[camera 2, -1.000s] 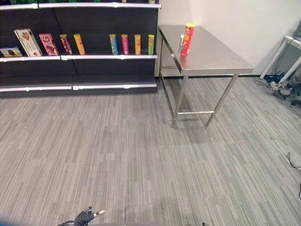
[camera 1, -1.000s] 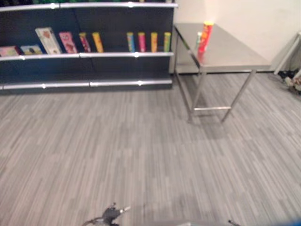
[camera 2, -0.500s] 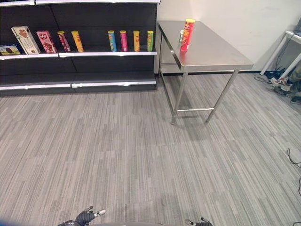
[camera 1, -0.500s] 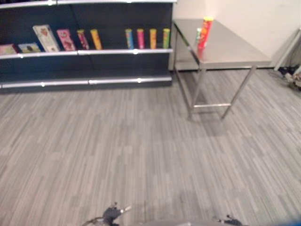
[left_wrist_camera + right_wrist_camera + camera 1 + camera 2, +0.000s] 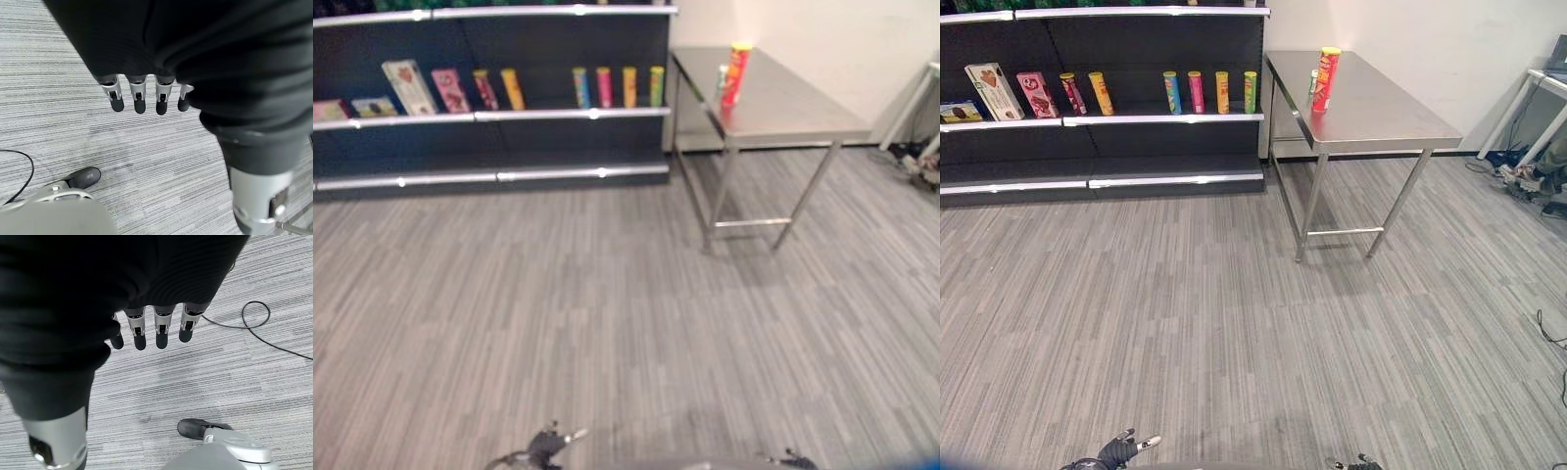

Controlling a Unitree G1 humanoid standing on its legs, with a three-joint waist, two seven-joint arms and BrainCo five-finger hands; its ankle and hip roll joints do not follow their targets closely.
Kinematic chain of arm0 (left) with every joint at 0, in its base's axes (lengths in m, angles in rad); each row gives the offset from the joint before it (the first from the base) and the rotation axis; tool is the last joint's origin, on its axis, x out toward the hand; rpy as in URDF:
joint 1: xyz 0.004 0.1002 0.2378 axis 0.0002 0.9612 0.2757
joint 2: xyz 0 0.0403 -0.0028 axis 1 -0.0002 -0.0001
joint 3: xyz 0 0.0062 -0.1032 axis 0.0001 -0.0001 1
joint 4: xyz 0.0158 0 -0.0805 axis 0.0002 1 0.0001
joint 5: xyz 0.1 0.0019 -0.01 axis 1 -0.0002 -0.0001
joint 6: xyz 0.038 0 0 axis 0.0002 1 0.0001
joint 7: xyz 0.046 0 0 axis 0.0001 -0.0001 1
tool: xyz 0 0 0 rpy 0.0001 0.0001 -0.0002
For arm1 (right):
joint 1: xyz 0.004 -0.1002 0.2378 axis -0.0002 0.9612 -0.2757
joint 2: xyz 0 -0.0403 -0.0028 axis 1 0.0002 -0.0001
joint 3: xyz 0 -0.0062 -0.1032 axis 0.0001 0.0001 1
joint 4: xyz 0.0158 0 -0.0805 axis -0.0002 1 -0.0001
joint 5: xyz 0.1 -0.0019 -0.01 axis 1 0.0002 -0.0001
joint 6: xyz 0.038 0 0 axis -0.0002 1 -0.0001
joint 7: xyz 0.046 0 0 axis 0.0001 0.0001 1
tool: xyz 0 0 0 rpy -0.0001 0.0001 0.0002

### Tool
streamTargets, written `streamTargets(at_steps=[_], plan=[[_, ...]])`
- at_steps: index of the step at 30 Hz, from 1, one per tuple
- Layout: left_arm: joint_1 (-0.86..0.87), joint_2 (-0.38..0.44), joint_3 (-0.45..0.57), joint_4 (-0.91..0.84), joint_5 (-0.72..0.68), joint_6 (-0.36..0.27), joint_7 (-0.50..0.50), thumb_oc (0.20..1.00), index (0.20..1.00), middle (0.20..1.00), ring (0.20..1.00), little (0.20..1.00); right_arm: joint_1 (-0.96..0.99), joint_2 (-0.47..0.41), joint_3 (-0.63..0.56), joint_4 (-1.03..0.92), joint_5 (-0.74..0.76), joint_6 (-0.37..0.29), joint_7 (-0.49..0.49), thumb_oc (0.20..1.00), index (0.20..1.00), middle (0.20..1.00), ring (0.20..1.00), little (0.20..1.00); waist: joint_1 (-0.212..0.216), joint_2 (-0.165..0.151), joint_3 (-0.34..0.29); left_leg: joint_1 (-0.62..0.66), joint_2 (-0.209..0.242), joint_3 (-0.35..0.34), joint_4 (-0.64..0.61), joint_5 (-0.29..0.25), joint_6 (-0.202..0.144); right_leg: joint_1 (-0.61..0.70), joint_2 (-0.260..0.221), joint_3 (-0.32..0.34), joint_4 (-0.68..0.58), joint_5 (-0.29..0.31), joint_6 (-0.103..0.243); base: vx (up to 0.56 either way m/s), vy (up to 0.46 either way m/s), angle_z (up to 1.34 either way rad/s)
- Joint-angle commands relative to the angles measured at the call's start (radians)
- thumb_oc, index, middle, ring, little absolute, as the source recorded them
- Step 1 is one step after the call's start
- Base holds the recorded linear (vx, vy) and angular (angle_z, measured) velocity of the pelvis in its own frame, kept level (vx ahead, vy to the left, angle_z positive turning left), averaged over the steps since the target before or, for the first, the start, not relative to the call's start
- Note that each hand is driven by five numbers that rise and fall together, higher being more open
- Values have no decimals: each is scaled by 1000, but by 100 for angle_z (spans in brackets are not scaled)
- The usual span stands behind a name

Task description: Put the goods on the table back onto the shelves and tidy them up.

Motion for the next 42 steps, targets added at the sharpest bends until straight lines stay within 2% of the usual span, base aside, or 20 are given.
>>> streamTargets(at_steps=[1, 29, 42], plan=[[-71, -7, -23, 42, -6, -22, -3, 1000, 1000, 1000, 1000, 1000, -50, -35, 20, 32, 17, -23, 2, 1000, 1000, 1000, 1000, 1000, -13, 21, -11, 16, 84, 52, 3, -24, -112, -3, -49, -49, 7, -45, 104, 0, 0, 0], [-78, -4, -27, 53, 5, -20, 6, 1000, 1000, 1000, 1000, 1000, -57, -32, 46, 31, -5, -20, 4, 1000, 1000, 1000, 1000, 1000, -15, 21, -6, 5, 84, 49, 3, -20, -114, -12, -52, -56, 7, -40, 105, 0, 0, 0], [-85, -3, -23, 58, -12, -17, 8, 1000, 1000, 1000, 1000, 1000, -74, -37, 52, 37, -16, -12, 8, 1000, 1000, 1000, 1000, 1000, -6, 25, 10, -26, 56, 49, 3, -25, -86, -57, -73, -40, 38, -39, 120, 14, 56, -1]])
